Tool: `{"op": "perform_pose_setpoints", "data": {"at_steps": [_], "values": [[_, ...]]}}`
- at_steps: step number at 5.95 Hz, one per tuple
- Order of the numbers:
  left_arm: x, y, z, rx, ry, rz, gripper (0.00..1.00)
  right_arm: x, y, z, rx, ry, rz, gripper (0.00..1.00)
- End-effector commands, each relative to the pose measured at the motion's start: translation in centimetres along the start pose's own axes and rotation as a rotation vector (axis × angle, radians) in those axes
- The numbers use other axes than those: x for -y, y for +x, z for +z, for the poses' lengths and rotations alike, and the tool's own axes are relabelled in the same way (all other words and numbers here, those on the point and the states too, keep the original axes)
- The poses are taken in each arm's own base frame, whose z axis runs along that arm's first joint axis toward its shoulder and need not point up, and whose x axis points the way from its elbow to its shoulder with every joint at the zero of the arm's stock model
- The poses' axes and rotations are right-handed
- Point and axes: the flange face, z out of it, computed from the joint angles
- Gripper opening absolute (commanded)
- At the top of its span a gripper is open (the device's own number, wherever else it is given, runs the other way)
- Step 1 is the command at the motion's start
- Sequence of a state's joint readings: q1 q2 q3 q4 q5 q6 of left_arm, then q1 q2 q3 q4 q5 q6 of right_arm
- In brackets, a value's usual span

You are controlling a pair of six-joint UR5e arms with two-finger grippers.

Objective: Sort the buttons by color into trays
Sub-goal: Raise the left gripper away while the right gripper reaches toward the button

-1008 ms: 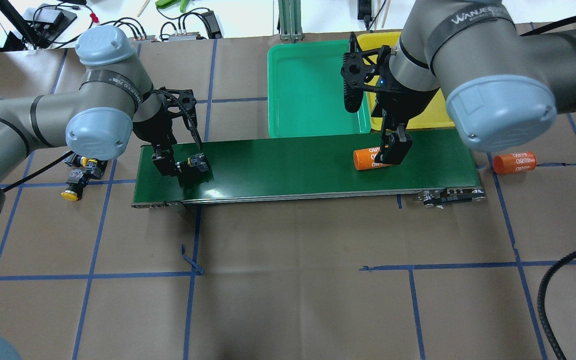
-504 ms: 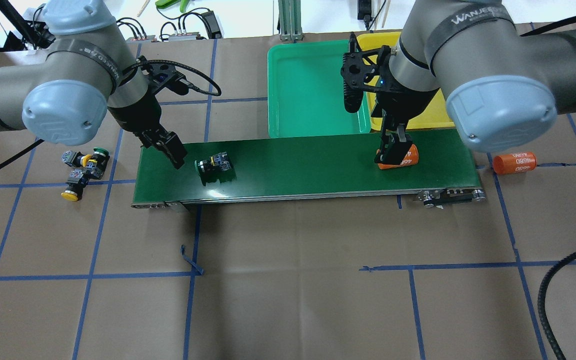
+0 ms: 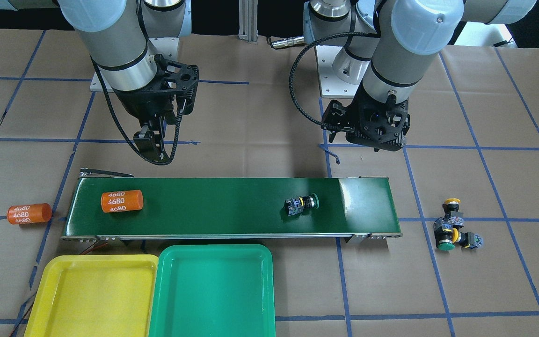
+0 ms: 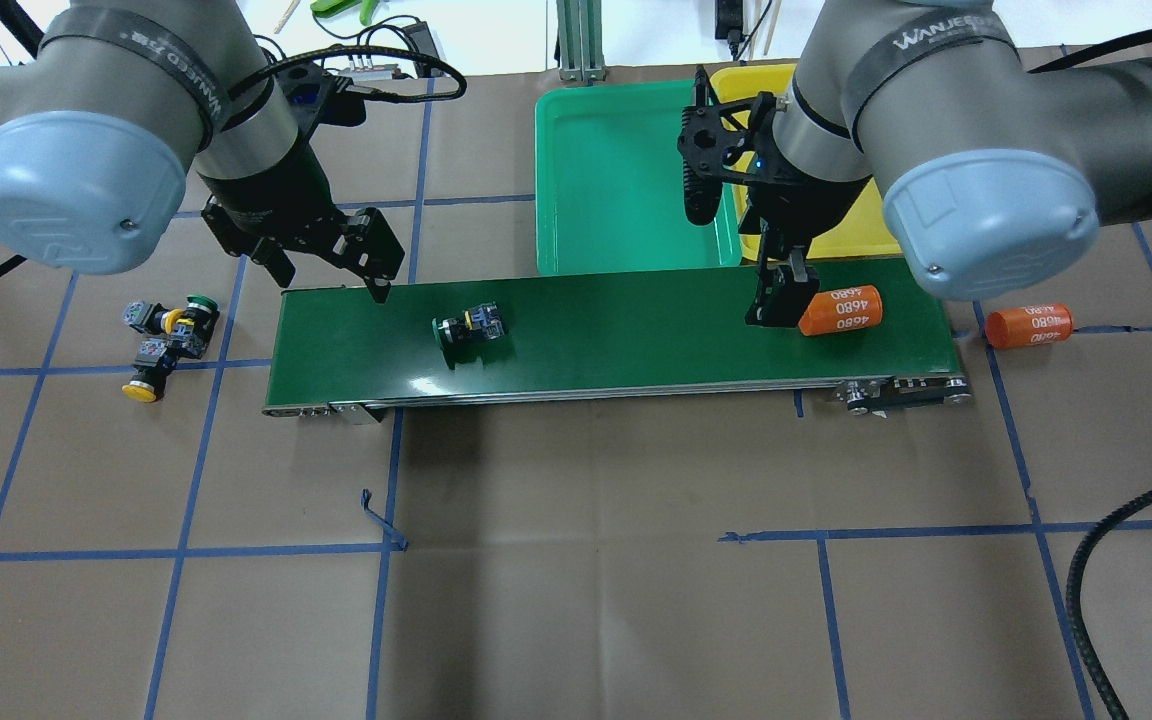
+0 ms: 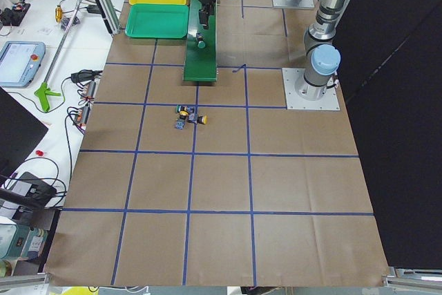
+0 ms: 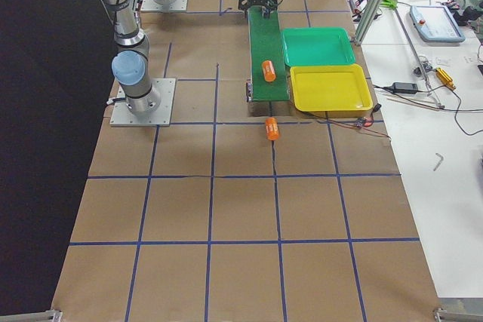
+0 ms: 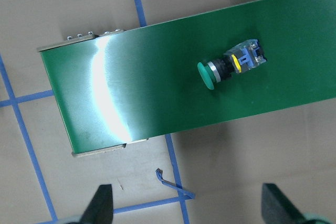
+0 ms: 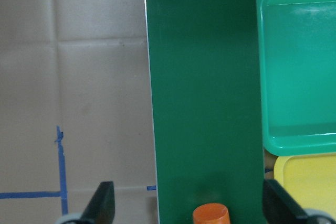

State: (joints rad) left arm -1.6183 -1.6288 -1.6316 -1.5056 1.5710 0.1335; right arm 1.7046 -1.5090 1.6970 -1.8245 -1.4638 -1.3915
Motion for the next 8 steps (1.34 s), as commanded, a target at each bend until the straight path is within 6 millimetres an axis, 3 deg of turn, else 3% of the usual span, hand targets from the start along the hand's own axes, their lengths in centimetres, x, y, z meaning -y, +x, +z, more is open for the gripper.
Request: {"op": "perform_pose_setpoints", "data": {"at_steps": [1, 2, 4, 5, 6, 8], "values": [[-1.4, 0.3, -2.5, 0.005, 0.038, -0.054, 0.98, 2.6, 1.1, 1.5, -0.050, 0.011, -0.031, 1.00], [-1.8, 0.2, -2.6, 0.007, 0.023, -0.058, 0.98, 3.6, 2.2, 2.8, -0.062, 0.006, -0.014, 1.00], [-2.0, -0.1, -2.9, 0.002, 0.026, -0.103, 0.98, 9.2, 5.1, 6.2, -0.044, -0.030, -0.034, 1.00], [-2.1, -0.3, -3.0, 0.014, 0.028, -0.103, 0.98, 12.3, 5.7, 8.6, -0.021, -0.034, -0.057, 1.00], [-2.0, -0.4, -3.0, 0.013, 0.030, -0.106, 0.98, 14.0, 5.4, 11.5, 0.016, -0.044, -0.080, 1.00], [-2.0, -0.4, -3.1, 0.011, 0.031, -0.104, 0.98, 13.0, 4.7, 15.1, 0.077, -0.084, -0.101, 1.00]]}}
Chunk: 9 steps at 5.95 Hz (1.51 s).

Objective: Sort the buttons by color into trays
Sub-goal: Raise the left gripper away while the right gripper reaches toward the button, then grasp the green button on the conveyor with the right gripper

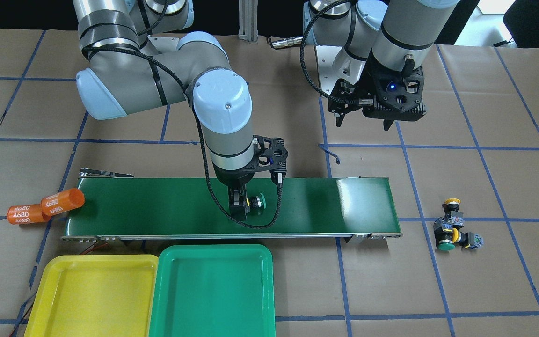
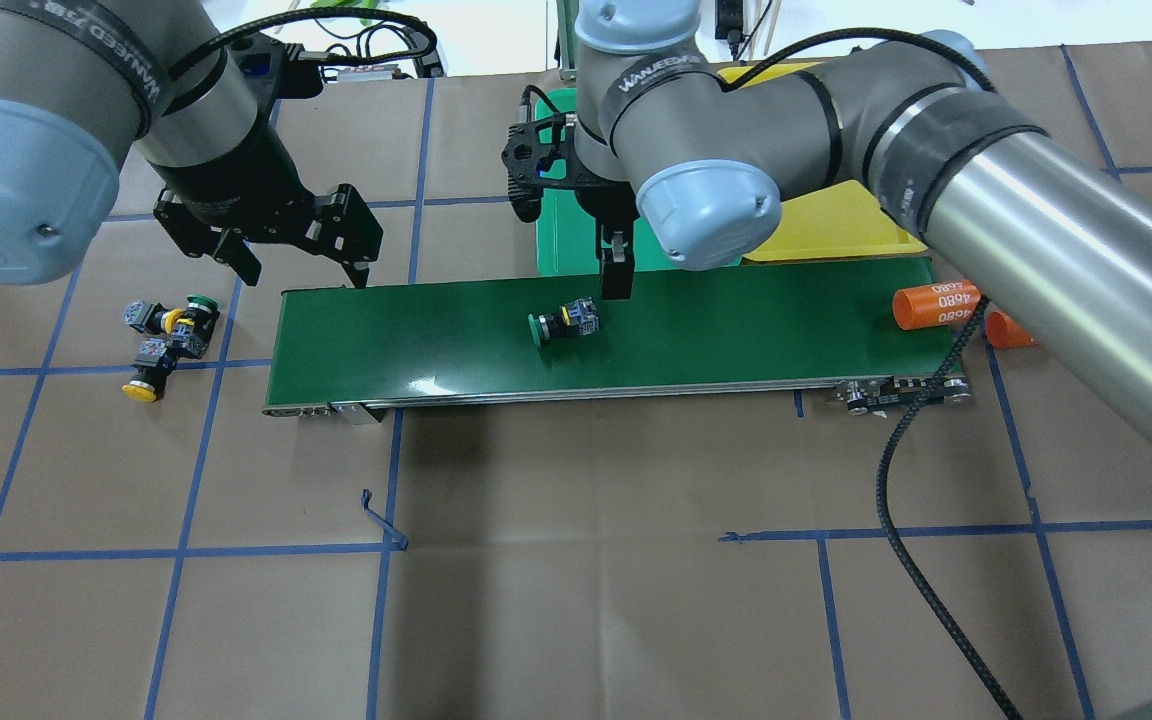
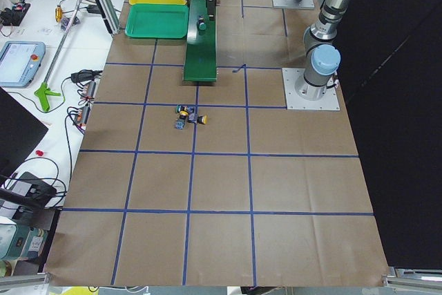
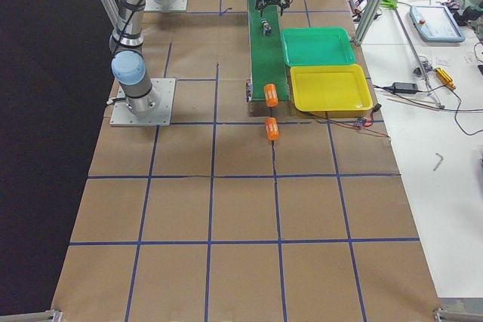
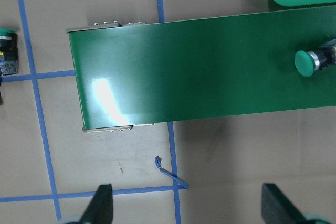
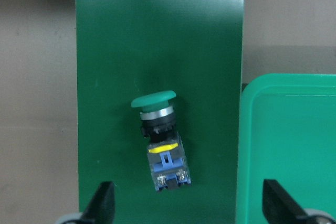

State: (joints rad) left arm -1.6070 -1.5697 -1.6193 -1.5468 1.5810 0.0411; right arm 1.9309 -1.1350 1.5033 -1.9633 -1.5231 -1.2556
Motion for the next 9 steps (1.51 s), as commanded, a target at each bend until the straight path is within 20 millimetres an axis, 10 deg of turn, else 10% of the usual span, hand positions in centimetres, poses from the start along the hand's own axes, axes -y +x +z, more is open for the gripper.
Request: {"op": "perform_pose_setpoints", "data": {"at_steps": [1, 3, 6, 9], "values": [[0.1, 0.0, 0.0, -0.005, 0.002, -0.001, 0.98, -2.1, -0.9, 3.6, 0.037, -0.069, -0.059, 1.00], [0.1, 0.0, 0.0, -0.009, 0.001, 0.001, 0.98, -5.1, -1.3, 6.2, 0.036, -0.079, -0.069, 0.88], [0.1, 0.1, 0.0, -0.010, 0.001, 0.001, 0.98, -9.4, 0.2, 5.0, 0.003, -0.170, -0.104, 0.10], [0.1, 0.1, 0.0, -0.013, 0.001, 0.002, 0.98, -10.8, 2.1, -3.3, -0.157, -0.194, -0.100, 0.08]]}}
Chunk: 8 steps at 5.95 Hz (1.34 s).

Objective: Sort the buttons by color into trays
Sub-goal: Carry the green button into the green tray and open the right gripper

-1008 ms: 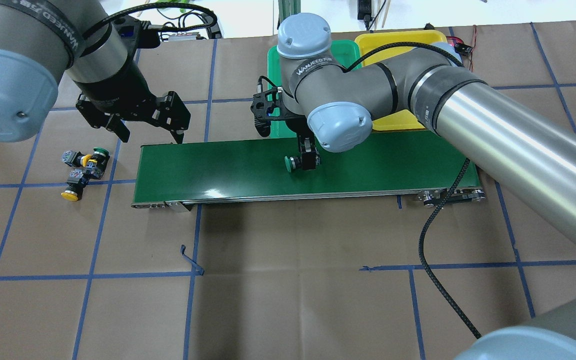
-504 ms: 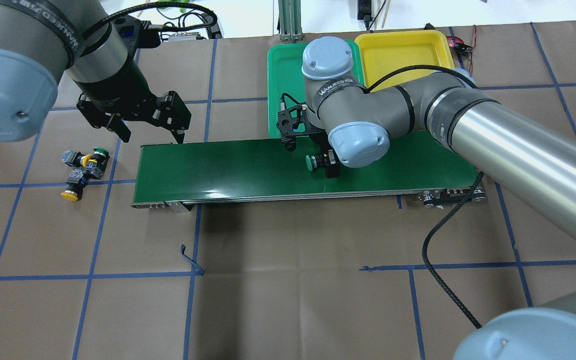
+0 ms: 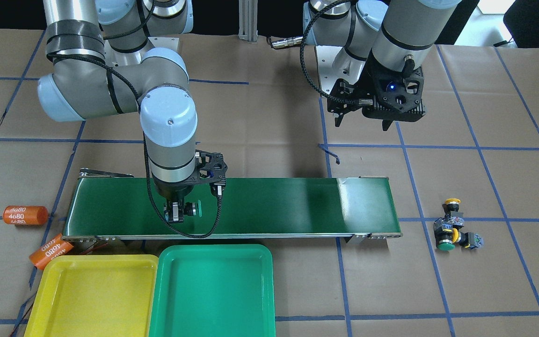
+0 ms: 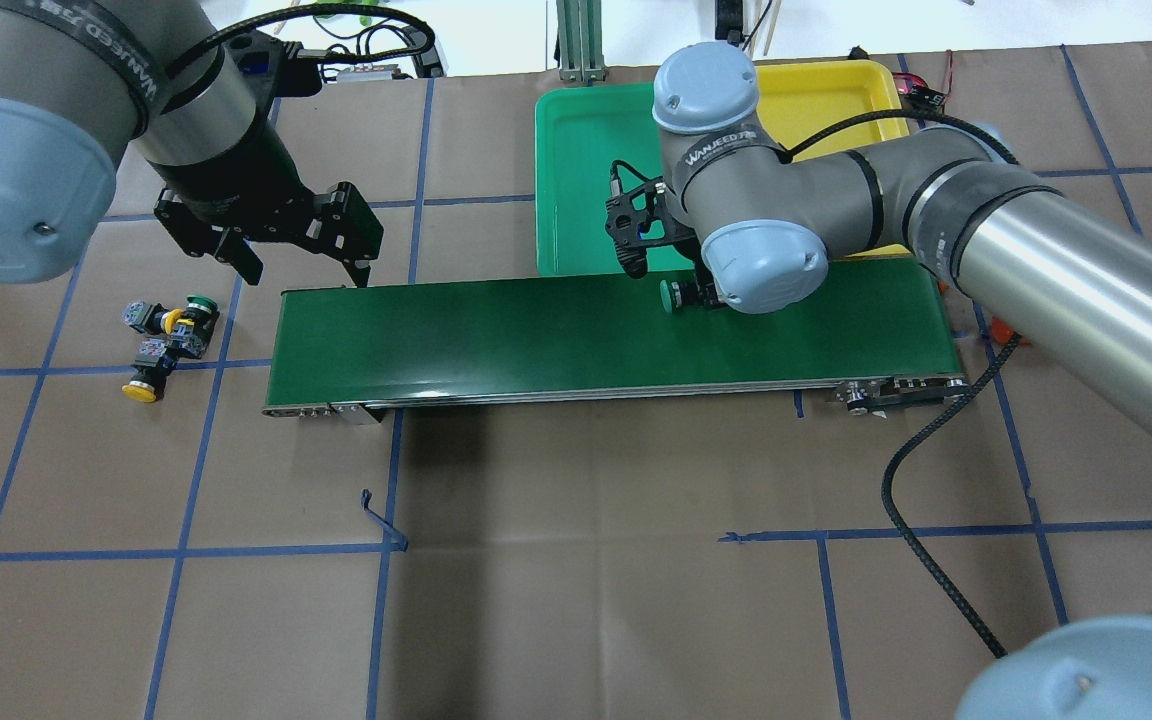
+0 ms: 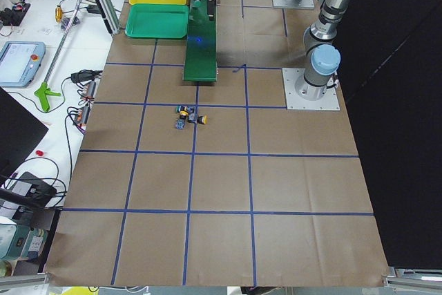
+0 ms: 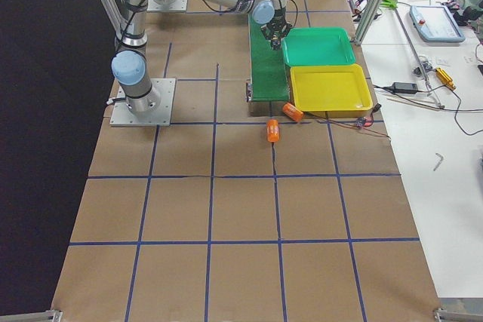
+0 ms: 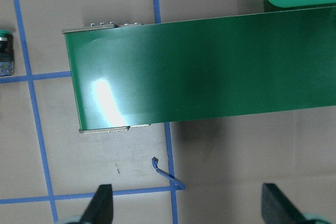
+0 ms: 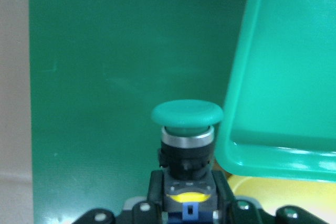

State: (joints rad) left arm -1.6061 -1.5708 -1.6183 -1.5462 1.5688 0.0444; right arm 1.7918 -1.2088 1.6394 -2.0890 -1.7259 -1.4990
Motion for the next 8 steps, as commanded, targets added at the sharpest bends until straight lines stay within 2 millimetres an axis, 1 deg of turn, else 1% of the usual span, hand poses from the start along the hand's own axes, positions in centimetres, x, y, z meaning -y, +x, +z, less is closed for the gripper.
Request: {"op": "perform_pose_setpoints", "data": {"at_steps": [1, 2, 3, 4, 5, 6, 7, 8], "values": [[0.0, 0.0, 0.1, -0.001, -0.001, 0.000, 0.98, -0.4, 4.3, -3.1, -0.091, 0.006, 0.022, 0.09], [0.1, 0.0, 0.1, -0.003, 0.000, 0.000, 0.98, 0.2, 8.1, -1.5, -0.127, 0.014, 0.080, 0.09], [0.1, 0.0, 0.1, -0.003, 0.000, 0.000, 0.98, 1.0, 11.2, 1.6, -0.156, 0.020, 0.103, 0.09], [0.1, 0.0, 0.1, -0.003, 0.000, 0.000, 0.98, 2.6, 12.5, 5.8, -0.154, 0.085, 0.172, 0.10], [0.0, 0.0, 0.1, -0.001, -0.001, 0.000, 0.98, 3.5, 12.5, 8.1, -0.134, 0.110, 0.193, 0.22], [0.1, 0.0, 0.1, -0.001, 0.000, 0.000, 0.98, 3.6, 12.3, 8.7, -0.116, 0.110, 0.190, 0.90], [0.1, -0.1, 0.1, -0.001, 0.000, -0.001, 0.98, 3.0, 12.4, 6.8, -0.131, 0.107, 0.187, 1.00], [0.1, -0.2, 0.1, 0.000, 0.000, 0.002, 0.98, 2.0, 11.8, 3.3, -0.128, 0.099, 0.188, 1.00]]}}
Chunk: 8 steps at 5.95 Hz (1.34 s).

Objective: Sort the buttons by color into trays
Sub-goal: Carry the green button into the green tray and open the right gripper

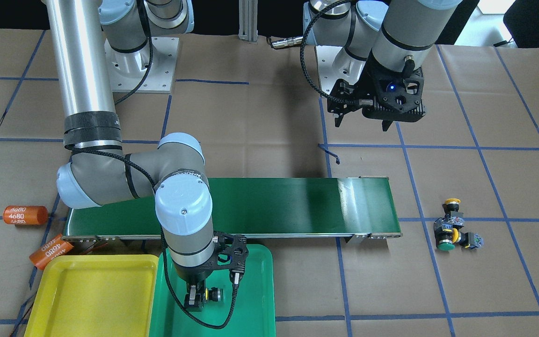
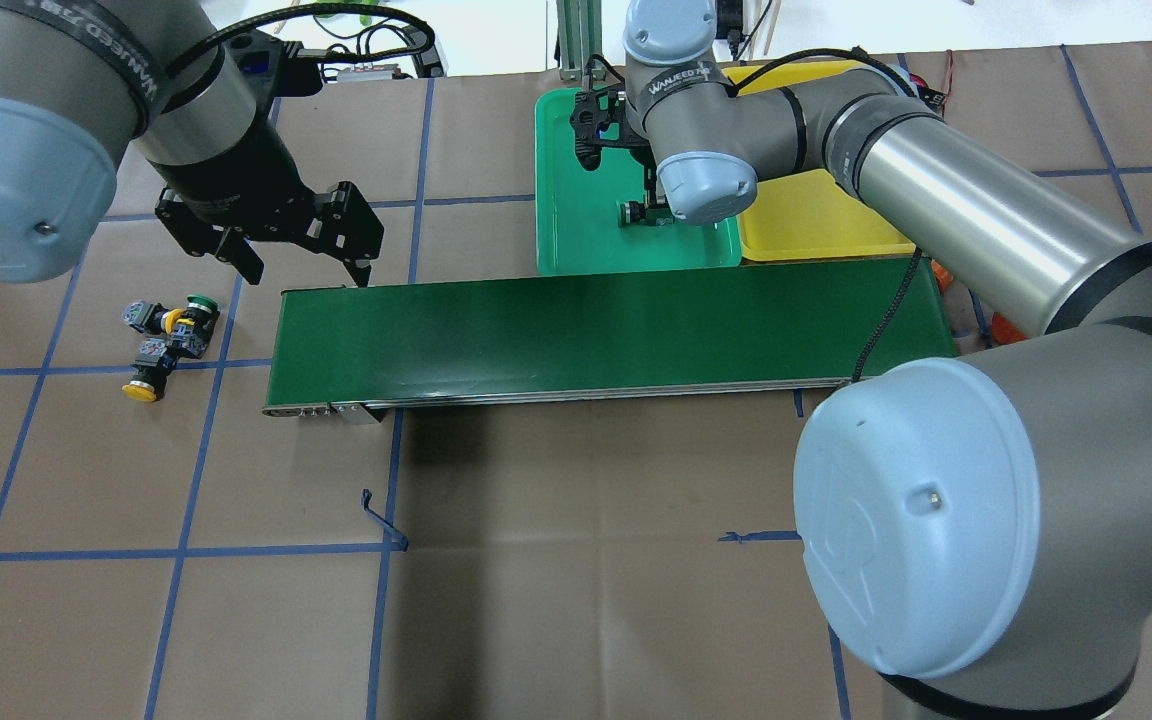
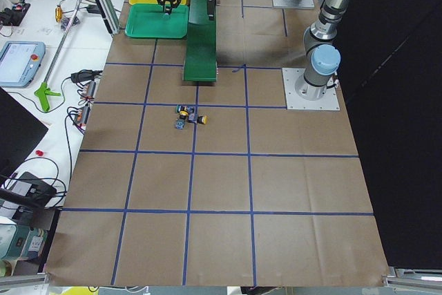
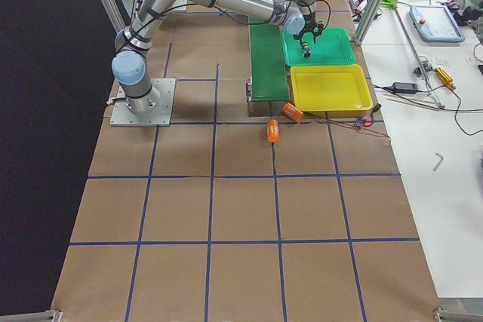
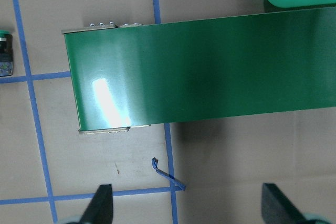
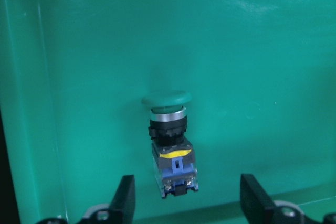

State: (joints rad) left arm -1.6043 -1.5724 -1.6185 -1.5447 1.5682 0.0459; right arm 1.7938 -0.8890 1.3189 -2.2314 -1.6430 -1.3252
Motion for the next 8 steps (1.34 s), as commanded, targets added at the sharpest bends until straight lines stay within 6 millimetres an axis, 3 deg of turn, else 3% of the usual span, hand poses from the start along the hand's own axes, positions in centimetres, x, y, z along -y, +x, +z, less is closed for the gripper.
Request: {"op": "perform_pose_setpoints", "data": {"at_steps": [1, 2, 3, 4, 5, 6, 8], "values": [[0.2, -0.7, -0.2, 0.006, 0.007, 0.002, 0.98, -1.4, -1.1, -7.1, 0.055, -0.017, -0.002, 1.00], [1.4, -4.4, 0.3, 0.003, -0.003, 0.035, 0.98, -2.3, -3.3, -10.9, 0.145, -0.039, -0.008, 1.00], [2.3, -9.9, 1.3, -0.001, -0.026, 0.086, 0.98, -3.5, -6.2, -15.0, 0.202, -0.048, -0.023, 1.00], [3.5, -16.1, 4.1, -0.026, -0.067, 0.109, 0.98, -4.7, -9.9, -17.8, 0.216, -0.026, -0.058, 1.00], [5.3, -21.1, 5.7, -0.017, -0.039, 0.122, 0.98, -4.9, -12.0, -19.4, 0.212, 0.060, -0.046, 1.00], [6.0, -25.4, 8.7, -0.004, -0.015, 0.122, 0.98, -4.8, -11.6, -19.9, 0.200, 0.078, -0.038, 1.00], [6.8, -31.9, 14.2, -0.017, -0.031, 0.181, 0.98, -4.6, -11.1, -20.2, 0.197, 0.077, -0.038, 1.00]]}}
